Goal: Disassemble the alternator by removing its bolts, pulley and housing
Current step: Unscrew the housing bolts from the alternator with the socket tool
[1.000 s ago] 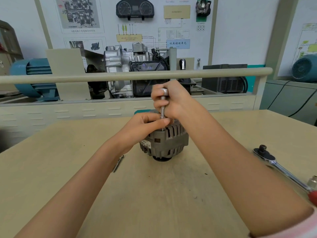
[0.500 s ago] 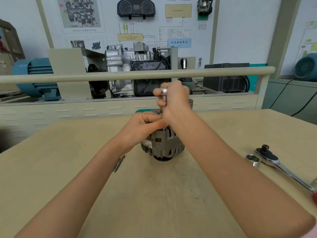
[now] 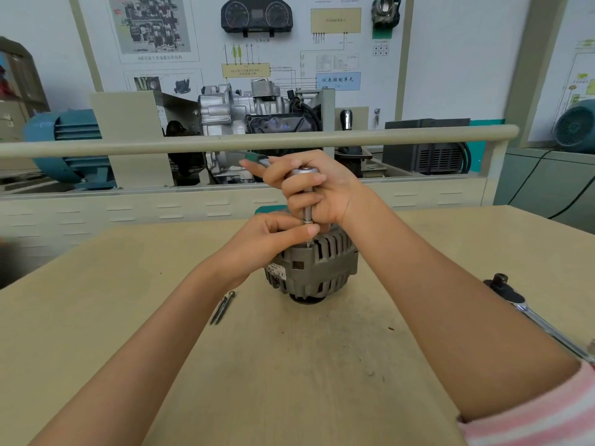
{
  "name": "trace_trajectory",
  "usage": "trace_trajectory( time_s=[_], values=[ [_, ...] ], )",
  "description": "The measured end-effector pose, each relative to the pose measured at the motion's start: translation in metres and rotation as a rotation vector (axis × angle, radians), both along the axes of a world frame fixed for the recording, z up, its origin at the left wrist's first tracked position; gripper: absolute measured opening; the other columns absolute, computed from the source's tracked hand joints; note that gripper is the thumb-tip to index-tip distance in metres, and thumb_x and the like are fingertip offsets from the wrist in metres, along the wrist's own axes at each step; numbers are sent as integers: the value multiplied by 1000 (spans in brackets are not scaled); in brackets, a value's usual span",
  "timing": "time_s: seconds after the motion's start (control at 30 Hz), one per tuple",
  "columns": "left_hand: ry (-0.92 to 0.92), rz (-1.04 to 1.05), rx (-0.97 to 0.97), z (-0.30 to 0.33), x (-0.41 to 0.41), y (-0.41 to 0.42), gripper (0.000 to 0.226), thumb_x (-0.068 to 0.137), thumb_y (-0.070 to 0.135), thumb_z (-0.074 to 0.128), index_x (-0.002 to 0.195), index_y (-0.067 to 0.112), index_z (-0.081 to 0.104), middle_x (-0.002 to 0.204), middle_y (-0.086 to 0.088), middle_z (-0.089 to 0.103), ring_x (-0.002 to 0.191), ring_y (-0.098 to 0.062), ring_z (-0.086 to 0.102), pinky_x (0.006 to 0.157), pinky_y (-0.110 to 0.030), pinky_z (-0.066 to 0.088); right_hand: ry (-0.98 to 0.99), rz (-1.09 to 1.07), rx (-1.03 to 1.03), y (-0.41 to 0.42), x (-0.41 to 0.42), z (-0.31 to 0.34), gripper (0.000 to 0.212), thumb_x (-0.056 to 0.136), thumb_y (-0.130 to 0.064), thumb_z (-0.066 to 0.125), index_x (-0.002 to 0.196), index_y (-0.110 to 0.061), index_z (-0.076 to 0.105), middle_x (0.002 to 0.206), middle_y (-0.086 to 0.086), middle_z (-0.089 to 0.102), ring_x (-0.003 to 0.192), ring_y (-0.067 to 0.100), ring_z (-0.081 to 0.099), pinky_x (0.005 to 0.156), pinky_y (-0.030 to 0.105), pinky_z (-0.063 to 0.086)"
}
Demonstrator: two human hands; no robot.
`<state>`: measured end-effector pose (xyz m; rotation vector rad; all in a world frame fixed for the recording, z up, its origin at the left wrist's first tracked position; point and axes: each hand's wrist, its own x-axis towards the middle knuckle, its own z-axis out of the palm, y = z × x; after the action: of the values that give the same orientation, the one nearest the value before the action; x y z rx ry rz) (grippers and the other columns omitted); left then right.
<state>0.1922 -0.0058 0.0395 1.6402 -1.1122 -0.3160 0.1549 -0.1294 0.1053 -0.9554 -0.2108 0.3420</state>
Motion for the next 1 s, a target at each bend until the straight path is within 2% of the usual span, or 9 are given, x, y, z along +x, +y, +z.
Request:
trace_trajectory(
  time_s=[0.13,0.27,0.37,0.47,0.57,0.67,0.77,0.87,1.0],
  values=[
    [-3,9,-14,1,-2,1,22,74,36,63,87,24,77,94,9,73,89,-2,67,72,-15,52,-21,-138,41,3,-5,-1,22,92,-9,33,100,-2,52,47,-7,43,25,3,36,26,13,13],
    [-36,66,-19,1,-3,1,26,81,31,65,88,8,76,107,-25,62,94,-35,62,89,-49,49,-133,-849,94,23,-7,-10,22,97,-3,27,83,-11,42,58,-2,42,32,5,38,26,14,17],
    [-54,93,-25,0,-3,-1,17,89,18,62,83,10,75,108,-33,60,86,-34,59,79,-41,45,-253,-1205,163,32,-3,-16,15,100,-8,25,98,-10,40,69,4,43,41,13,43,29,14,22],
    [-41,90,-9,-2,0,-2,27,90,19,62,94,-6,70,106,-37,58,85,-34,58,80,-41,43,-174,-1039,79,28,-7,-12,23,97,-3,24,82,-11,40,61,-1,41,30,6,38,28,13,15],
    [-13,67,-12,-4,0,-2,42,89,23,62,99,-17,60,103,-41,55,83,-28,53,79,-37,38,-55,-597,33,16,-9,-4,25,94,-2,26,81,-12,43,48,-8,41,28,2,33,26,14,12],
    [-26,49,0,-3,0,-1,40,82,32,64,98,-4,70,104,-27,64,84,-20,61,76,-31,46,-29,-238,29,6,-6,-2,21,93,-8,32,92,-5,53,46,-8,42,24,4,35,26,12,12],
    [-13,32,-3,-2,1,0,36,77,35,64,97,7,75,101,-12,70,88,-13,65,77,-24,50,-23,-106,70,4,-4,-2,21,86,-11,37,97,-2,53,47,-6,43,24,4,37,26,15,13],
    [-18,11,-29,-2,-1,0,23,74,36,64,88,22,77,96,2,73,88,-6,67,76,-17,53,-24,-166,106,5,-6,-3,20,92,-10,33,94,-4,53,46,-7,43,25,4,36,26,13,13],
    [-49,52,-34,-2,-1,0,40,80,31,65,93,-6,72,105,-32,56,86,-24,55,80,-36,43,-113,-731,108,23,-9,-8,22,96,-4,29,80,-12,43,50,-6,43,30,4,38,26,14,15]
  ],
)
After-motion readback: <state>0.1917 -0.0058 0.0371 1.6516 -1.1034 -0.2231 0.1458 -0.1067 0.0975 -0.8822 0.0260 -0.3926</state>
